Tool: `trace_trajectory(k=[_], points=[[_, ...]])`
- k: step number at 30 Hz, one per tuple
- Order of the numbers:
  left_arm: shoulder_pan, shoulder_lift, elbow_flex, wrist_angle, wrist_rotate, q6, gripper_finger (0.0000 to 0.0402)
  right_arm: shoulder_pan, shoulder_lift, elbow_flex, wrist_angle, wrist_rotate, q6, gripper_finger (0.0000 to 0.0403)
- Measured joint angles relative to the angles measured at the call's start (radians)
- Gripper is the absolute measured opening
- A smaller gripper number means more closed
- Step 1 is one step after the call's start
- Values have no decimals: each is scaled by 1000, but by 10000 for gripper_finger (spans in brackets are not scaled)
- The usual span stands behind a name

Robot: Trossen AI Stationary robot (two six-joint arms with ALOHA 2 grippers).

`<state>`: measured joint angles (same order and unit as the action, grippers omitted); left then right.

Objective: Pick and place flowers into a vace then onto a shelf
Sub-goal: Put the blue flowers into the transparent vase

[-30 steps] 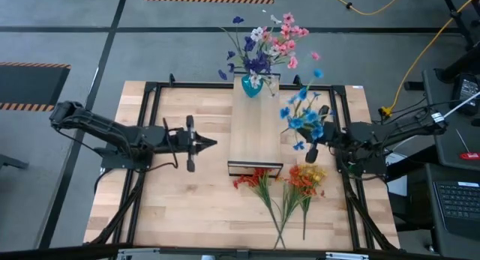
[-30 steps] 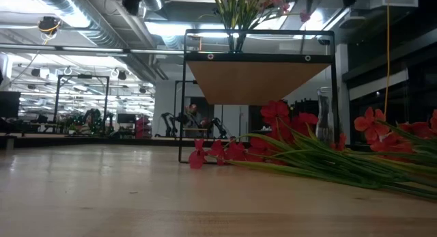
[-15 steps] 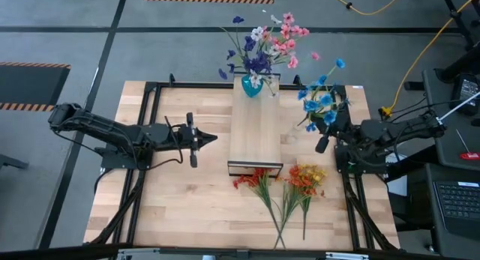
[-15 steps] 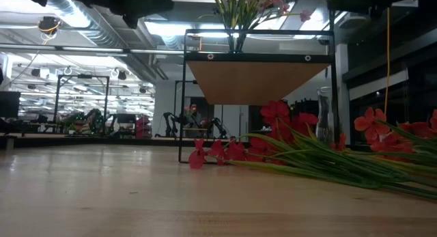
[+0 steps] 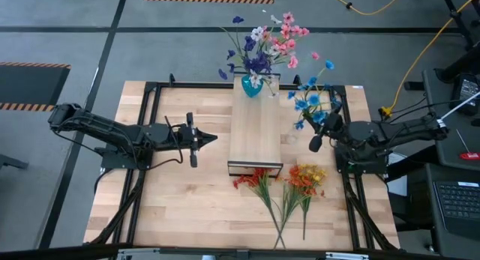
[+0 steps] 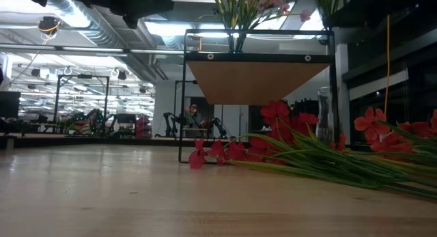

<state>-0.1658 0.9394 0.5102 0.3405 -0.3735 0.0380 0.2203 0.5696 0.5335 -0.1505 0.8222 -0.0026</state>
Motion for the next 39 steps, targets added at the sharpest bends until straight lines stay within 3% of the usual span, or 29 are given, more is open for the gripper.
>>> trace_trajectory(k=[11,35,39], points=[[0,0,0,0,0,-10,8,-57,-24,-188,287,0,-36,6],[0,0,0,0,0,-35,2,-60,-42,-437,556,-3,-6,6],[0,0,0,0,0,-35,7,-60,-42,-441,555,-5,-2,22]])
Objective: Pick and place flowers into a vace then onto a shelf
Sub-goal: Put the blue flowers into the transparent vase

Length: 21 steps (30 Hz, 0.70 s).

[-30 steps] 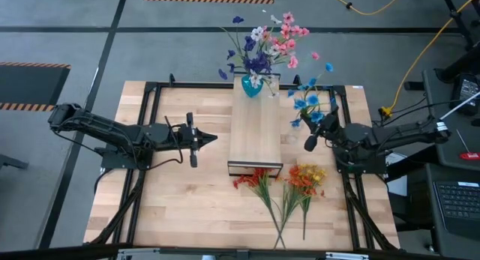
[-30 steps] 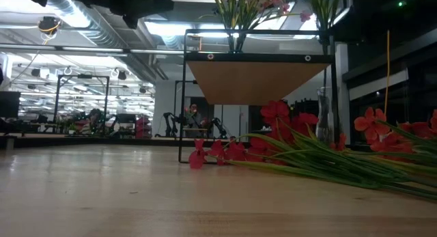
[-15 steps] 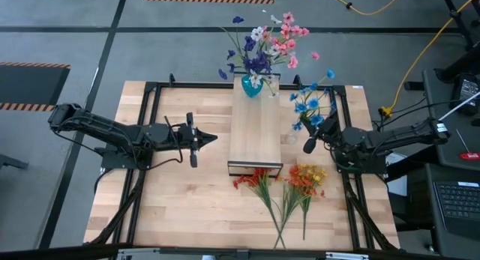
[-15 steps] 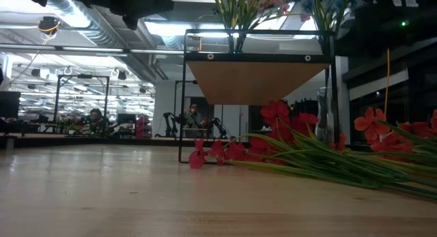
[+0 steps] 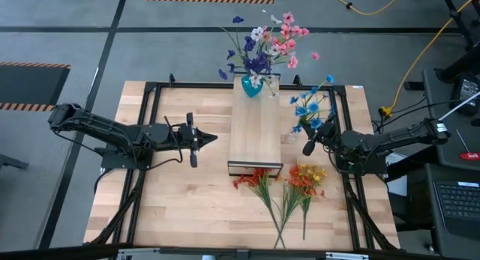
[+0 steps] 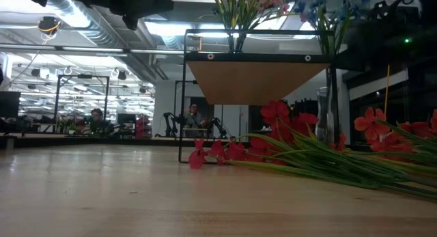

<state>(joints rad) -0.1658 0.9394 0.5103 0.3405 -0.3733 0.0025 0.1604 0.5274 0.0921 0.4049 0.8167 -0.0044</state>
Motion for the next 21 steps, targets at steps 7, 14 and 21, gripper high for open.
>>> trace_trajectory(k=[7,14,21], points=[[0,0,0,0,0,0,10,0,0,0,-4,-26,1,65],[0,0,0,0,0,-19,8,0,0,0,-30,-54,3,112],[0,0,0,0,0,-43,8,0,0,0,-47,-54,27,161]])
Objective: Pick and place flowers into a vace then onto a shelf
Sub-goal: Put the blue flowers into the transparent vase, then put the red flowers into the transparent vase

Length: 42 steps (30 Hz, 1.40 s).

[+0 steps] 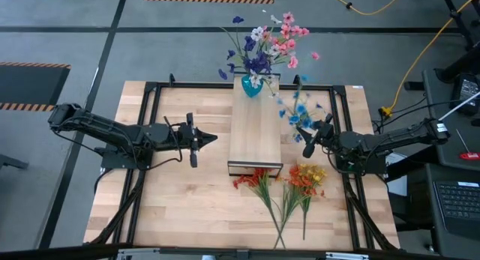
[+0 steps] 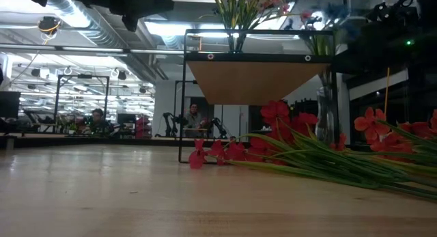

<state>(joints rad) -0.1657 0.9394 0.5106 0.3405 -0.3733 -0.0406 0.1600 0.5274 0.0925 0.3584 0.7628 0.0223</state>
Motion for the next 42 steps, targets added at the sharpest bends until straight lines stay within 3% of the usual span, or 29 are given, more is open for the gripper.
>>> trace_trajectory(k=[9,13,17,23,27,34,38,42], points=[[0,0,0,0,0,0,8,4,-2,1,-12,0,-30,204],[0,0,0,0,0,0,6,9,-2,52,-106,1,-50,206],[0,0,0,0,0,0,9,8,-2,161,-350,3,22,205],[0,0,0,0,0,21,9,8,-2,314,-768,3,271,205],[0,0,0,0,0,63,6,8,-2,366,-921,-34,391,205],[10,0,1,-29,-3,68,10,8,-1,379,-935,-147,417,205],[80,0,1,-109,-34,87,6,8,-2,379,-955,-178,425,205],[208,0,1,-158,95,92,2,8,-1,379,-975,-182,471,195]])
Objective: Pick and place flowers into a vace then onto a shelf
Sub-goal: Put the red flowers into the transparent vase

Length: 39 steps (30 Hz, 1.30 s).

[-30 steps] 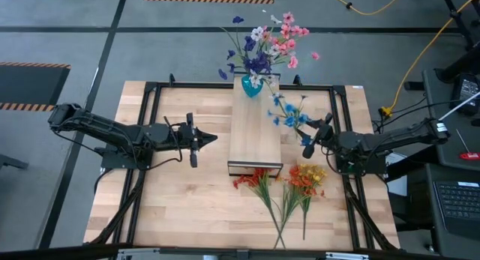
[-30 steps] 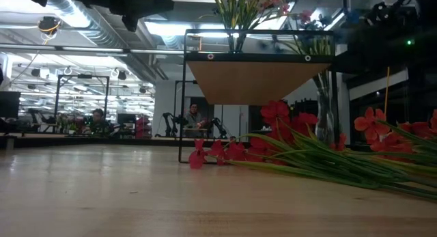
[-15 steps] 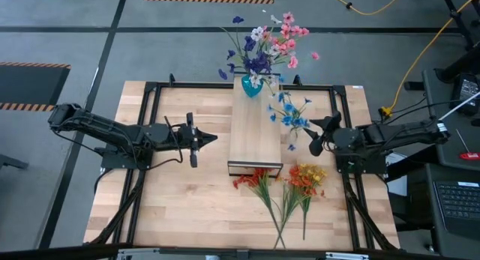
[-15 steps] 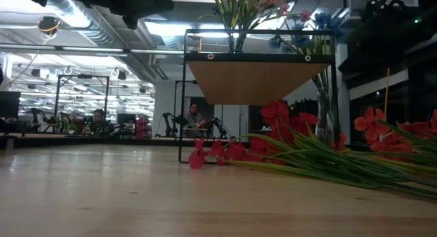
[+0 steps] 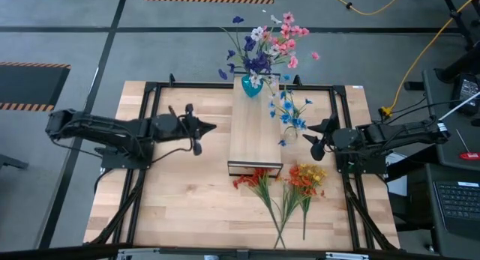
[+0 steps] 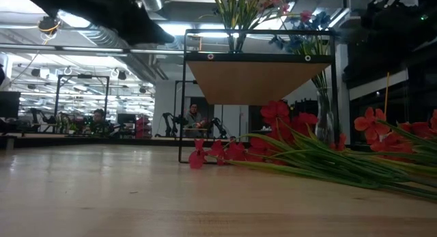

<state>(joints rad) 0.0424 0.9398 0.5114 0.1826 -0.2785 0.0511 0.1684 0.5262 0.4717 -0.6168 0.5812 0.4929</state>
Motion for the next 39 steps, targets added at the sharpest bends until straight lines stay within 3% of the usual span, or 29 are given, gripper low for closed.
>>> trace_trajectory(k=[6,11,16,24,34,39], points=[[197,1,0,0,270,49,2,0,17,0,0,0,1,144],[287,1,0,20,366,85,3,0,48,0,5,-36,2,74],[326,11,0,64,386,162,1,0,102,36,-1,-107,36,8],[369,87,0,116,386,170,5,70,319,217,-151,-150,158,3],[413,166,0,167,388,172,5,309,571,427,-241,-132,448,2],[438,166,0,169,464,172,2,384,730,545,-328,-131,560,2]])
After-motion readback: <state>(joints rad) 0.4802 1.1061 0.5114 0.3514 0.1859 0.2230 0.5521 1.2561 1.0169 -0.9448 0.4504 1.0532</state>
